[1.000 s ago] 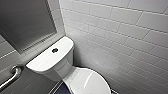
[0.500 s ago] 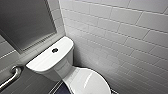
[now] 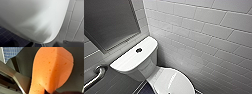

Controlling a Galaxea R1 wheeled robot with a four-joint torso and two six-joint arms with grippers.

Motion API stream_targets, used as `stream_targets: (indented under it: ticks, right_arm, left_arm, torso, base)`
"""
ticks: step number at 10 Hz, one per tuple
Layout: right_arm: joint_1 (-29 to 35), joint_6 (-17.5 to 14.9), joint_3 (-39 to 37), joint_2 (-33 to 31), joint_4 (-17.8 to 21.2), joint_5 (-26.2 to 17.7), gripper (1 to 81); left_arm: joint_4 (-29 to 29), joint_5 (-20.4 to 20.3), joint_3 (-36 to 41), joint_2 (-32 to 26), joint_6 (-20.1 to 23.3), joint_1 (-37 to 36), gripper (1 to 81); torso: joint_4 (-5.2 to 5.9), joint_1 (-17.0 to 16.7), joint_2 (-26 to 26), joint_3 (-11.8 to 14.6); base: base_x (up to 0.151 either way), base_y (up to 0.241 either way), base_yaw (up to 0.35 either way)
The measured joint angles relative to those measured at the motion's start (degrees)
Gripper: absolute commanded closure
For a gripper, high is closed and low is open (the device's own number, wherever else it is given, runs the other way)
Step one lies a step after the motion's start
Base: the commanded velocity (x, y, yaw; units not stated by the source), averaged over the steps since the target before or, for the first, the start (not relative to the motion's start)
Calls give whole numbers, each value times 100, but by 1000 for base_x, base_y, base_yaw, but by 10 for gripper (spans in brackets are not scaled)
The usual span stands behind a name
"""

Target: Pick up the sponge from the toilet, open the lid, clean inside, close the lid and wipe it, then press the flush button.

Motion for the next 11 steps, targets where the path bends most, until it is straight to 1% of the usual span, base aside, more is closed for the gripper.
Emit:
stream_targets:
  ticks: [7, 9, 11]
  right_arm:
    - [0, 0, 0, 2, 0, -2, 811]
    - [2, 0, -37, 2, 0, -2, 811]
    - [16, -2, -37, 20, 0, 0, 811]
  left_arm:
    - [-20, -184, 140, -152, -5, 33, 10]
    - [-20, -212, 289, -245, -5, 30, 10]
    - [-20, -322, 577, -419, -5, 30, 10]
  torso:
    - [0, 0, 0, -2]
    - [0, 0, 0, -2]
    - [0, 0, 0, -4]
  base:
    - [0, 0, 0]
    - [0, 0, 0]
    - [0, 0, 0]
